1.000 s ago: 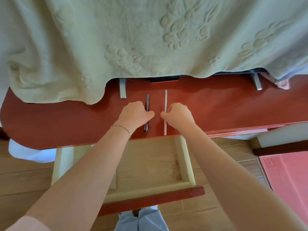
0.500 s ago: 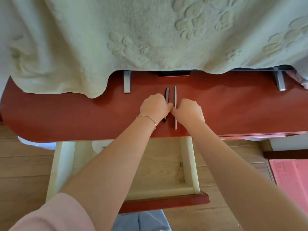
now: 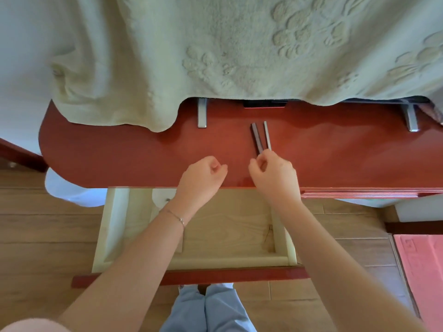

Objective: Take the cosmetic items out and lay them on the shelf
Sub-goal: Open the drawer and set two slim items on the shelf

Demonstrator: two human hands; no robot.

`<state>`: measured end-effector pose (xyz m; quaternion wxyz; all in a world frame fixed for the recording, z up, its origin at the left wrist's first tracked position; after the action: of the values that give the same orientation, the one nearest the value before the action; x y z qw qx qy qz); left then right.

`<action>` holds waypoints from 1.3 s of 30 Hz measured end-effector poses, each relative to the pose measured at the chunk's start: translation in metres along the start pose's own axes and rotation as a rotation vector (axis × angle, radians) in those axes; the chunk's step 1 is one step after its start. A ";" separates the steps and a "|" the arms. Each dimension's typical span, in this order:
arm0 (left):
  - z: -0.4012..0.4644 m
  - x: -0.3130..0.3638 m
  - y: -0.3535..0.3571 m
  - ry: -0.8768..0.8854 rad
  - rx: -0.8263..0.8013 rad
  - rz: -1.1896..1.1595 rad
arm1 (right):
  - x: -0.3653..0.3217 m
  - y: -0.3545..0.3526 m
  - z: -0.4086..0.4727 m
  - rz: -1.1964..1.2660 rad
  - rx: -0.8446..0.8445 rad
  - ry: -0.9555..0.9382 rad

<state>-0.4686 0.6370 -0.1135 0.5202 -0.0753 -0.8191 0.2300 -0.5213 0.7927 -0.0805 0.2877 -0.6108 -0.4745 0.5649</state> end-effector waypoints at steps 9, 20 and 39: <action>-0.055 -0.164 -0.050 -0.480 0.100 -0.048 | -0.028 0.175 -0.069 0.453 -0.807 0.347; -0.049 -0.188 -0.049 -0.545 0.101 -0.289 | -0.039 0.225 -0.060 0.524 -0.742 0.520; -0.060 -0.017 -0.065 -0.283 -0.547 -0.344 | -0.014 0.017 -0.078 0.680 -0.778 0.276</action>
<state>-0.4001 0.5916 -0.0768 0.3930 -0.0403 -0.9151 -0.0806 -0.4407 0.7874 -0.0742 -0.0995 -0.8602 -0.3818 0.3232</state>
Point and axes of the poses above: each hand's wrist, its own z-axis towards the middle knuckle, its own y-axis out of the palm, x = y × z, the point moved 5 cm from there along z, towards the middle knuckle, and after that the axes turned 13 degrees about -z, right-handed, at the moved point
